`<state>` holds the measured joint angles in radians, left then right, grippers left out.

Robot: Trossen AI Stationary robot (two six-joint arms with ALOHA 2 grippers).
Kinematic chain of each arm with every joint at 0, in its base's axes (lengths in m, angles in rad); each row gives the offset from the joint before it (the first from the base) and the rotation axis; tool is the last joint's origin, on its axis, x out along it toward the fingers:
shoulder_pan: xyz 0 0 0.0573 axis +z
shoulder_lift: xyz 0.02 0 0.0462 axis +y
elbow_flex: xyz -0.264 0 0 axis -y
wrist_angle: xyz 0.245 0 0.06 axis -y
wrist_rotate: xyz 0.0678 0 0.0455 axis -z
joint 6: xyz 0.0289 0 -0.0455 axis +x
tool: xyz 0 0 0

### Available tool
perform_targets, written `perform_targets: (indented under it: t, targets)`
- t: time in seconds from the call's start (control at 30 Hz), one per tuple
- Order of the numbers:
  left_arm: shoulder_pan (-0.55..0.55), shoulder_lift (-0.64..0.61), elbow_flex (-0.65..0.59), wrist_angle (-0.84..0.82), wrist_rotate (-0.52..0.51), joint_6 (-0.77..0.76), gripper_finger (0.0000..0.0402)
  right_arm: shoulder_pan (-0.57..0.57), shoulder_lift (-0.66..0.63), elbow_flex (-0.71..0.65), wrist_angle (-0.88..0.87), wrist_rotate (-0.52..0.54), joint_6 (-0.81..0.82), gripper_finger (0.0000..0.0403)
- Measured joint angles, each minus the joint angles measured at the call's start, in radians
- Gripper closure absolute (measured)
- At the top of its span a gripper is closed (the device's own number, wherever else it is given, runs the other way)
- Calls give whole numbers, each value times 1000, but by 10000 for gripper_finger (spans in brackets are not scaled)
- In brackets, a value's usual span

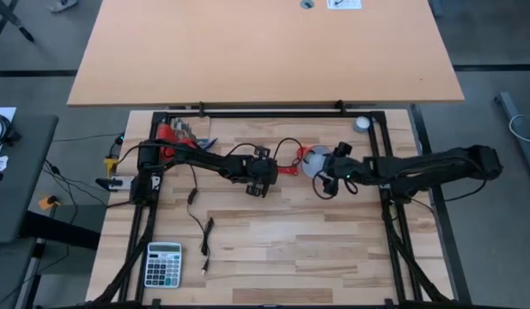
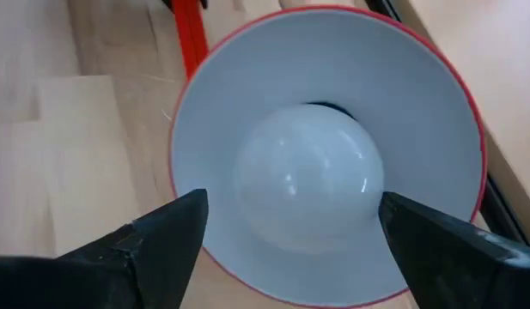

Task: Screw lightbulb
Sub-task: Remove the lightbulb from the lamp

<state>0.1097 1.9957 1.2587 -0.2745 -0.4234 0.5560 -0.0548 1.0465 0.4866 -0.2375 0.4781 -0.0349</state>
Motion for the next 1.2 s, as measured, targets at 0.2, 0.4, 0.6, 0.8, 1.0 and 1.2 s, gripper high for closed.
perform_targets:
  t: [0.2,0.4,0.6,0.8,1.0,1.2]
  targets:
    - [0,0,0,1,0,-5,310,3,97,0,78,57,7,63]
    - [0,0,0,2,0,-6,310,-21,147,0,172,60,9,69]
    - [0,0,0,3,0,-6,310,-26,152,0,162,70,-4,90]
    - [0,0,0,4,0,-5,310,-17,152,0,163,73,-154,107]
    - [0,0,0,4,0,-4,310,-13,152,0,162,71,-385,109]
    - [0,0,0,4,0,-14,310,-6,152,0,163,72,-651,102]
